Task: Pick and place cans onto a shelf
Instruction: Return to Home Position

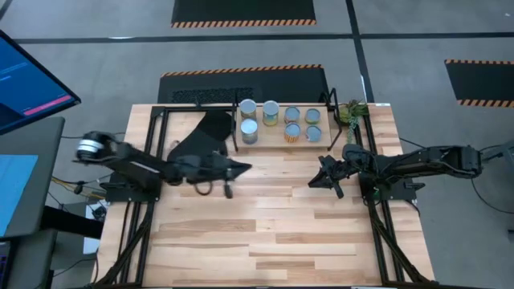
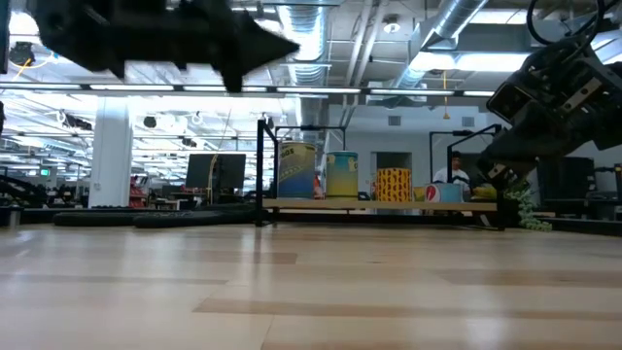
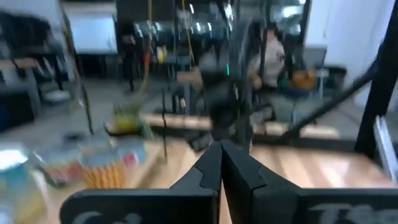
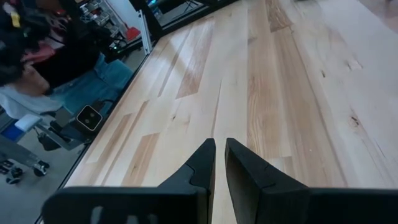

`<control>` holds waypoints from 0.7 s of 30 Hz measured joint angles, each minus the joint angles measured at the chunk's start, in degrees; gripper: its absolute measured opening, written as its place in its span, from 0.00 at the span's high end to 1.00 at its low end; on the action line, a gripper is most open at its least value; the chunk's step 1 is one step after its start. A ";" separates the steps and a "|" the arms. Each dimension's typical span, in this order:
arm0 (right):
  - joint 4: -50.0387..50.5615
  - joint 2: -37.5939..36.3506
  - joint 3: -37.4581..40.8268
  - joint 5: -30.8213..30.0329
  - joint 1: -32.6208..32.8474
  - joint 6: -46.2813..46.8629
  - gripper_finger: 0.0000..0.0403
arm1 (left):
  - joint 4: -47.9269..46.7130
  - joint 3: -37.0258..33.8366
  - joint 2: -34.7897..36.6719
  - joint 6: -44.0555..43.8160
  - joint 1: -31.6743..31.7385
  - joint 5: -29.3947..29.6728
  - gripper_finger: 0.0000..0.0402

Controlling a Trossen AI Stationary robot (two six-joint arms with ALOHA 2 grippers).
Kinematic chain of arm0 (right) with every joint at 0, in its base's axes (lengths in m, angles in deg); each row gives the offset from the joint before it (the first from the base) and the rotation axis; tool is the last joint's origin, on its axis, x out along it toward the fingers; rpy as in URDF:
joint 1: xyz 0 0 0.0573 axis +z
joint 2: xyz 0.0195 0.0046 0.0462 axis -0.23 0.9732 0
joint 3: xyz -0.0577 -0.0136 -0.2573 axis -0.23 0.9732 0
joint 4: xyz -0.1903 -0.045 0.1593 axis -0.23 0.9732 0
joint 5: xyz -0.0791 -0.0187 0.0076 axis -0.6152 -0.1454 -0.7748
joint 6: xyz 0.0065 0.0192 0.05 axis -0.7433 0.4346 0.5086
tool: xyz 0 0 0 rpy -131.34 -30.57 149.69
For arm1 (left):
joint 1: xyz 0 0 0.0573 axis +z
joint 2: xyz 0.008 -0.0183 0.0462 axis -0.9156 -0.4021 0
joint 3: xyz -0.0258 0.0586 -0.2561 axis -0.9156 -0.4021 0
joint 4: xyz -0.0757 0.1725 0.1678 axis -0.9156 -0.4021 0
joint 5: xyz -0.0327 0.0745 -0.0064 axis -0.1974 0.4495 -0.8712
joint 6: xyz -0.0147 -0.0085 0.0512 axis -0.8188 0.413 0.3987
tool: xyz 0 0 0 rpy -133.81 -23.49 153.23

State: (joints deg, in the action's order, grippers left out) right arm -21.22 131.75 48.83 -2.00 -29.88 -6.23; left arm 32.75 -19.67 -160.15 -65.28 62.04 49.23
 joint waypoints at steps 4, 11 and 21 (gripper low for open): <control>0.46 0.02 0.00 0.00 0.00 -0.02 0.84 | -0.25 -3.15 11.58 4.52 -1.45 1.59 1.00; 0.72 0.02 0.00 0.00 0.00 -0.02 0.84 | -11.55 -12.66 33.97 6.05 -1.77 10.02 1.00; 2.63 0.02 0.00 0.00 0.00 -0.02 0.84 | -26.34 -24.37 58.52 2.83 -1.78 9.67 1.00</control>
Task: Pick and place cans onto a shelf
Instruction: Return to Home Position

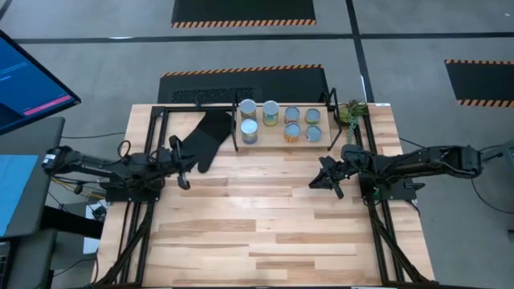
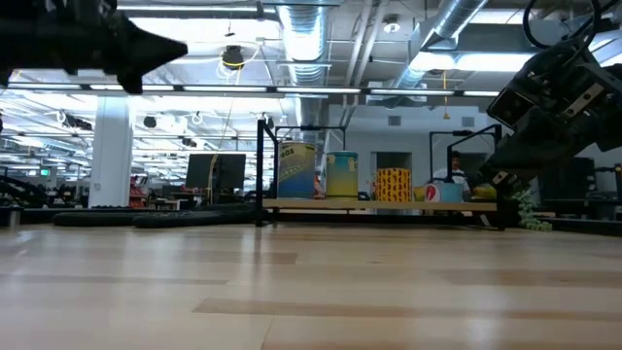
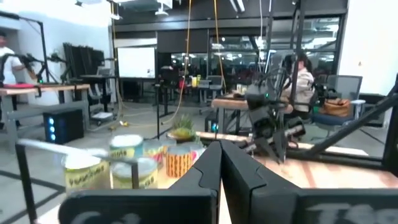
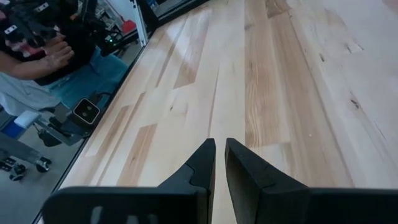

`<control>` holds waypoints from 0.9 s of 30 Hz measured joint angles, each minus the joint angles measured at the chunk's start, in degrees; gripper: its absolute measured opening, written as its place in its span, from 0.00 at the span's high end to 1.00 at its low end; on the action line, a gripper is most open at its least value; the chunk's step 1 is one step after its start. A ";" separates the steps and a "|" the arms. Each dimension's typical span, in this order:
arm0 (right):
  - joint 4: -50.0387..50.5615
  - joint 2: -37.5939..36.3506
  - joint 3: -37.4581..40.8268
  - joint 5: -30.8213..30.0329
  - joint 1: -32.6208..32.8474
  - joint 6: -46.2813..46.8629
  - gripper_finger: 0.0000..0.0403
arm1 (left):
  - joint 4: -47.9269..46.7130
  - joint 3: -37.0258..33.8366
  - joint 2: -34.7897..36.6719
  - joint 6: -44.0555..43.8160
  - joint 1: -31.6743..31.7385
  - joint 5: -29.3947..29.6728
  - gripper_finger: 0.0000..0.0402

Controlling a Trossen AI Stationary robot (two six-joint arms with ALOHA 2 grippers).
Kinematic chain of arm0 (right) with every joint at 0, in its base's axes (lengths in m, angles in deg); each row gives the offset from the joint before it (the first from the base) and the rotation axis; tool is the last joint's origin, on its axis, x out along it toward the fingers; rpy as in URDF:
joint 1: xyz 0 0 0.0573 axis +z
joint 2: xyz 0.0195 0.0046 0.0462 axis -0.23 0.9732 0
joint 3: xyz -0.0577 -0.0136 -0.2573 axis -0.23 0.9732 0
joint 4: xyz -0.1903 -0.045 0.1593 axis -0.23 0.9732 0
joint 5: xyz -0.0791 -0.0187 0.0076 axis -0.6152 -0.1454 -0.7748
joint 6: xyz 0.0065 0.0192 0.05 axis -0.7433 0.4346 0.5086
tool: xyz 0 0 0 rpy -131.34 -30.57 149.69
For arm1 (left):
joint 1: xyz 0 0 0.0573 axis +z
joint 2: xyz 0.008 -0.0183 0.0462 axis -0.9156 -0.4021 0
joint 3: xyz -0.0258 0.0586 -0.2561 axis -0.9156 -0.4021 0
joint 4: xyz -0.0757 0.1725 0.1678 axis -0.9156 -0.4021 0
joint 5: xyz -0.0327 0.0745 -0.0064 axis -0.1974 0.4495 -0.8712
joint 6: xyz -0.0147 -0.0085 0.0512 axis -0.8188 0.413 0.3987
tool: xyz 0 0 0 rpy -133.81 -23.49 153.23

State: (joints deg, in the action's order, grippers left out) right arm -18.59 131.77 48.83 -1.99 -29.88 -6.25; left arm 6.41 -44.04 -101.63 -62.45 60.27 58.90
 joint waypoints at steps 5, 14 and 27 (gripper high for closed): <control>0.79 0.00 0.00 0.00 -0.02 0.00 0.84 | -0.69 -2.90 4.74 -0.81 0.00 -0.04 1.00; 0.96 0.00 0.00 0.01 0.00 0.00 0.84 | -15.63 -3.89 18.70 -0.62 0.00 -0.35 1.00; 1.19 -0.02 0.00 0.00 -0.02 0.00 0.84 | -28.41 -3.89 25.66 4.91 -0.02 -3.88 1.00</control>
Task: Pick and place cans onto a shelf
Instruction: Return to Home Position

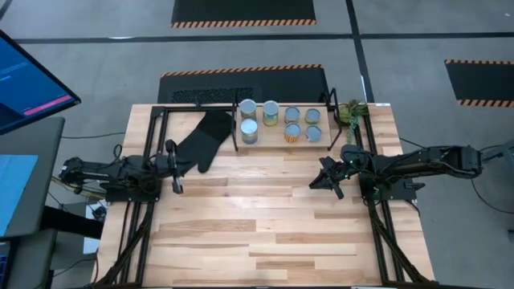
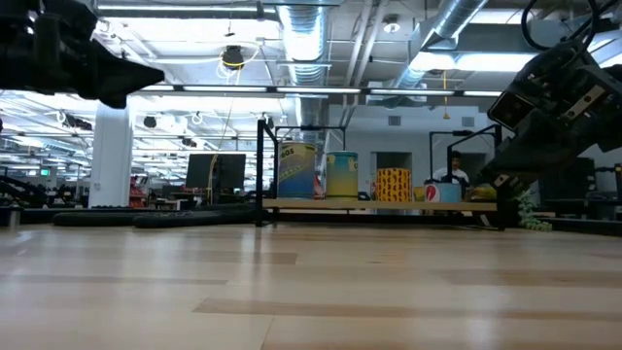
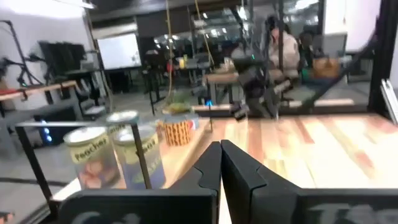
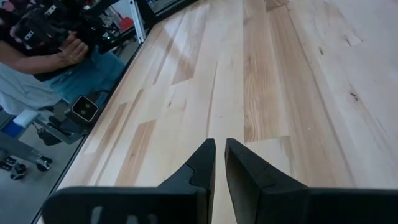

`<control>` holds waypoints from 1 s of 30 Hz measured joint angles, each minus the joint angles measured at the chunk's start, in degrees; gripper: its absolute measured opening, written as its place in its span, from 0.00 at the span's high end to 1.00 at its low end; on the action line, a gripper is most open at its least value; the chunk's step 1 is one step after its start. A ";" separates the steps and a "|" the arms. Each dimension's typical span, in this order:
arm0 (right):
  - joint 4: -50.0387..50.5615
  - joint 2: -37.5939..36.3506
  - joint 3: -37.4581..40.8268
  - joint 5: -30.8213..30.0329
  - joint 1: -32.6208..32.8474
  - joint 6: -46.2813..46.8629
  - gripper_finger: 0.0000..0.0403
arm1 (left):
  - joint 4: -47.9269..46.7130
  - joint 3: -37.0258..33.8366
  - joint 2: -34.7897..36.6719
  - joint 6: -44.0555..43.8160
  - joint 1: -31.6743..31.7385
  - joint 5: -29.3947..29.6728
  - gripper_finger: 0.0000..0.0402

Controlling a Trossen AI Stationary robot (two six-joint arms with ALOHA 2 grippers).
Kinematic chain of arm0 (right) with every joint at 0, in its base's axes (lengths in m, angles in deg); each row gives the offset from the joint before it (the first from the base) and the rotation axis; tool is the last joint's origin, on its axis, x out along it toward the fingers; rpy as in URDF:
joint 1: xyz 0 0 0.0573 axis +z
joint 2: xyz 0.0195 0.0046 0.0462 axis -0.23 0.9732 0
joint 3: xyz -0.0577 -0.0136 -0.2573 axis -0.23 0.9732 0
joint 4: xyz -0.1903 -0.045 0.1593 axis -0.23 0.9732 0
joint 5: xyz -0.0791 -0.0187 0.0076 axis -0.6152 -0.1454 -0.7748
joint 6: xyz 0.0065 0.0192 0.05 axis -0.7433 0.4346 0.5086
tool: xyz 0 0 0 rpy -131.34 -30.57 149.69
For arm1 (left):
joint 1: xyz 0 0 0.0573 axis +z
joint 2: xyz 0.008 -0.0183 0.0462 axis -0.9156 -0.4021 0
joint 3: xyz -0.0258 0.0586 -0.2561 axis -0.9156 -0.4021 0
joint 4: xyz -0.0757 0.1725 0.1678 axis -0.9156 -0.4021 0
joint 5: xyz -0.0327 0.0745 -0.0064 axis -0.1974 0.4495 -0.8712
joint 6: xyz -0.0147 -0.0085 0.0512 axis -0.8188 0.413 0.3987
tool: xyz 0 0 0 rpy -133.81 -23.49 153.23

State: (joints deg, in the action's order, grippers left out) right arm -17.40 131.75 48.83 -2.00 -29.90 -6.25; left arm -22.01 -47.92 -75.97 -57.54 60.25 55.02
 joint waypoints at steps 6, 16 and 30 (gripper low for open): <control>1.00 0.02 0.00 0.01 0.02 0.02 0.84 | -1.38 0.28 -0.07 3.34 0.00 -1.84 1.00; 0.98 0.02 0.00 0.00 0.00 0.00 0.84 | -1.62 0.35 -1.49 0.61 0.00 -2.06 1.00; 17.01 -13.81 0.74 -4.36 4.77 -0.11 0.84 | -1.75 0.39 -1.49 0.55 0.00 -2.05 1.00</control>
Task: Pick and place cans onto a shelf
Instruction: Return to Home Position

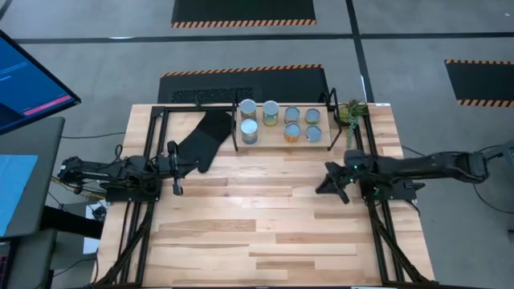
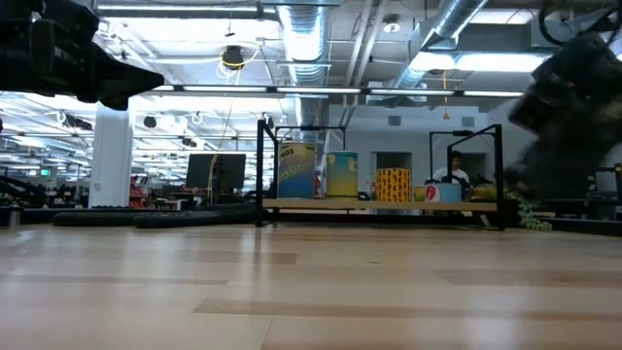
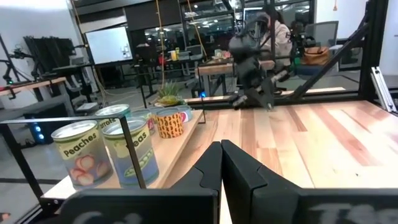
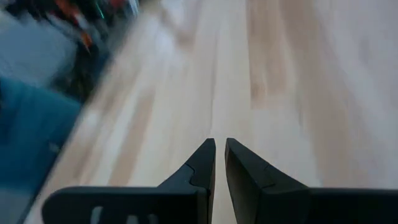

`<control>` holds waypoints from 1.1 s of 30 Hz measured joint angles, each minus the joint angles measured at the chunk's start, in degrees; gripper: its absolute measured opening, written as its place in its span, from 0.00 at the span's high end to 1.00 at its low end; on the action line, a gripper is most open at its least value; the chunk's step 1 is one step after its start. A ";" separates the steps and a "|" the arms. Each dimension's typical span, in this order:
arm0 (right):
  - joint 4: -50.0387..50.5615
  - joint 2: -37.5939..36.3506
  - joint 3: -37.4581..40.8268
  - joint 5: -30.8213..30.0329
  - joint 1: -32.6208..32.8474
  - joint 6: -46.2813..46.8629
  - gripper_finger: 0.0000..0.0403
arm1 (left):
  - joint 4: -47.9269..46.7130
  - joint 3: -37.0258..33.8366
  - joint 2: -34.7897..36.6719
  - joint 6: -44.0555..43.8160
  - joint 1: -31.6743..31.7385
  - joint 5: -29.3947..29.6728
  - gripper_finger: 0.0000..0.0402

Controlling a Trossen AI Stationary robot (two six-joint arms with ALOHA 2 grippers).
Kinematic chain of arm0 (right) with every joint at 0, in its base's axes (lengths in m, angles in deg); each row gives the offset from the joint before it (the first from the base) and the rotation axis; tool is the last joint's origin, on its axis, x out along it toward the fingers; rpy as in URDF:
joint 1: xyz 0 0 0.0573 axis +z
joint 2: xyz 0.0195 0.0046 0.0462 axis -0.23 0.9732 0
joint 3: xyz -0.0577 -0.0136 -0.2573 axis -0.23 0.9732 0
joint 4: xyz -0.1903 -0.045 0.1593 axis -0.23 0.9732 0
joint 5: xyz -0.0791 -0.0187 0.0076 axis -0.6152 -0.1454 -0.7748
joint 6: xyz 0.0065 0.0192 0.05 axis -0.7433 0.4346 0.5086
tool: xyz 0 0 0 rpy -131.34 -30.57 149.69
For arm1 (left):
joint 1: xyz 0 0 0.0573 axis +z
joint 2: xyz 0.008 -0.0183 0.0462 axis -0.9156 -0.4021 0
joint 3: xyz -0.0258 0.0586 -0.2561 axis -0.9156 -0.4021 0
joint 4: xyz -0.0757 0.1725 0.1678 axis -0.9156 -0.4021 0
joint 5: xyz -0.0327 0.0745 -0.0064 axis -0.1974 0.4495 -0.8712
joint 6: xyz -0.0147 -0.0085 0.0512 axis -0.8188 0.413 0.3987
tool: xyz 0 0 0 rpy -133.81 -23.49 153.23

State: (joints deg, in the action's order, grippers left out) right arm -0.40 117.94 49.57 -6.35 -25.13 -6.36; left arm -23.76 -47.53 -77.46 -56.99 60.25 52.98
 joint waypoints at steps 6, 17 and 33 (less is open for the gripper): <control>15.20 -17.78 -2.31 -4.79 7.15 0.19 0.84 | 0.05 0.02 0.02 -0.07 0.00 0.03 1.00; 24.25 -40.59 -4.23 -6.19 8.43 0.05 0.84 | 0.00 0.02 -0.01 -0.11 0.00 0.03 1.00; 25.01 -39.72 -4.28 -6.62 9.18 0.15 0.84 | 0.00 0.04 0.02 -0.11 0.00 -0.10 1.00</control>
State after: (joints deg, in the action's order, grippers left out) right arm 24.62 78.22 45.29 -12.97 -15.95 -6.21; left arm -23.76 -47.49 -77.44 -57.11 60.25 52.88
